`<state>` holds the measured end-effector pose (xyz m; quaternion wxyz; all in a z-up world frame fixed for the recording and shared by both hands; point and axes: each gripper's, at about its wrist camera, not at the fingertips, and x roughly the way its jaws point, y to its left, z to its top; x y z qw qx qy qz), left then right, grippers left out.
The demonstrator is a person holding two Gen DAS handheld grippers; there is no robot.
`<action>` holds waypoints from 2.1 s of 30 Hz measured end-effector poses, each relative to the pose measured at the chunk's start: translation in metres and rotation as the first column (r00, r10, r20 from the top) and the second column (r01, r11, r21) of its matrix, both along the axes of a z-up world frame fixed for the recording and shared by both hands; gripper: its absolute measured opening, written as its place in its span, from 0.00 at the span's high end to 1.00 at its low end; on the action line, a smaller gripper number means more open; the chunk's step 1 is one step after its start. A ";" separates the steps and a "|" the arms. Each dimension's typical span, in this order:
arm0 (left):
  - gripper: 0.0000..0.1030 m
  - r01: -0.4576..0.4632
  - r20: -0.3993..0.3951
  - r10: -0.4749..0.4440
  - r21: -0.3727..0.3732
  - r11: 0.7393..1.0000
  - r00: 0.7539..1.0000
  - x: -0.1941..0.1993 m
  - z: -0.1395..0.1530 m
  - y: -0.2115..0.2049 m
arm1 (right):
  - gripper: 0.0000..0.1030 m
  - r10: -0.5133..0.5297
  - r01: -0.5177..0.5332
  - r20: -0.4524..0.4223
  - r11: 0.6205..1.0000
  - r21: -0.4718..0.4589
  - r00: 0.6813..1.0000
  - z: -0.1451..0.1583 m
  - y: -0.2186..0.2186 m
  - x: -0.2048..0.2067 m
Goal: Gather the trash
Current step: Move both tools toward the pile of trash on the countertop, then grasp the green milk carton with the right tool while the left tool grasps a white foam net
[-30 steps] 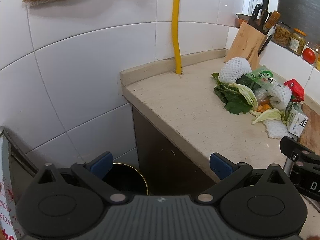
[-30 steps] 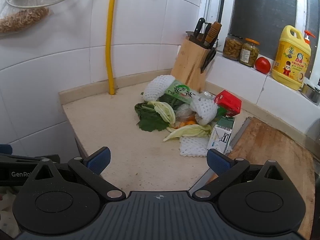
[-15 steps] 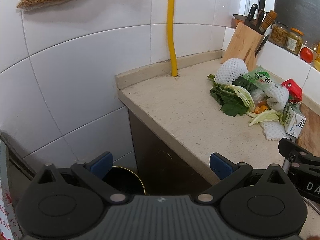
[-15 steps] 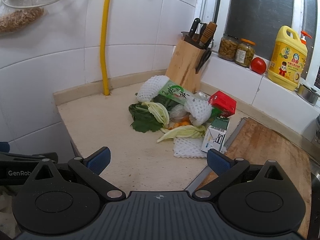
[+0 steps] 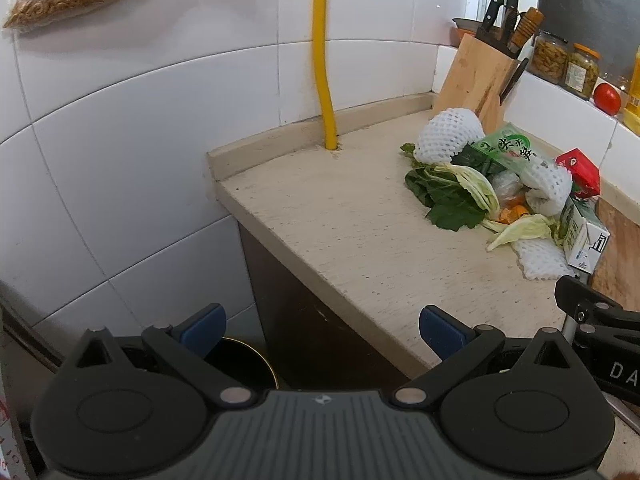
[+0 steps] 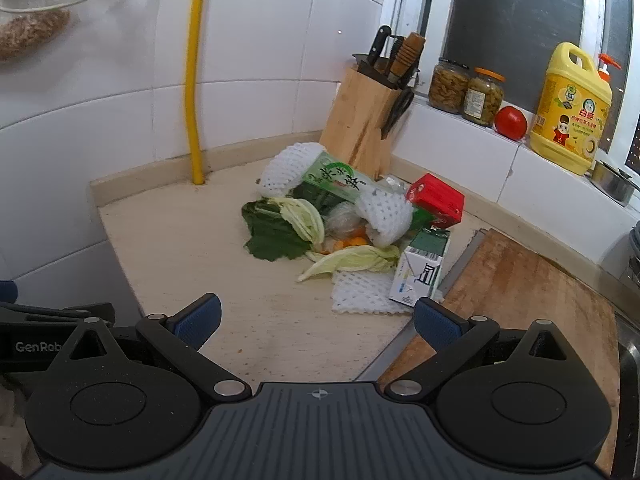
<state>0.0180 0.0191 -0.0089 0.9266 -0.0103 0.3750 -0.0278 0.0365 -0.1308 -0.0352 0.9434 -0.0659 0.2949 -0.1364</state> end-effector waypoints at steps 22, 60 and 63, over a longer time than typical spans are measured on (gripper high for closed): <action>0.04 -0.001 -0.022 0.001 0.005 1.000 1.000 0.025 -0.005 -0.012 | 0.00 0.002 -0.002 -0.033 1.000 0.007 0.999 -0.005 -0.016 0.026; 0.04 0.242 0.035 -0.241 0.002 0.970 0.970 0.107 -0.003 -0.102 | 0.31 -0.156 0.174 -0.150 0.978 0.118 0.976 -0.021 -0.148 0.111; 0.04 0.250 0.040 -0.249 -0.002 0.968 0.968 0.109 -0.002 -0.105 | 0.43 -0.126 0.165 -0.183 0.963 0.214 0.975 -0.025 -0.158 0.117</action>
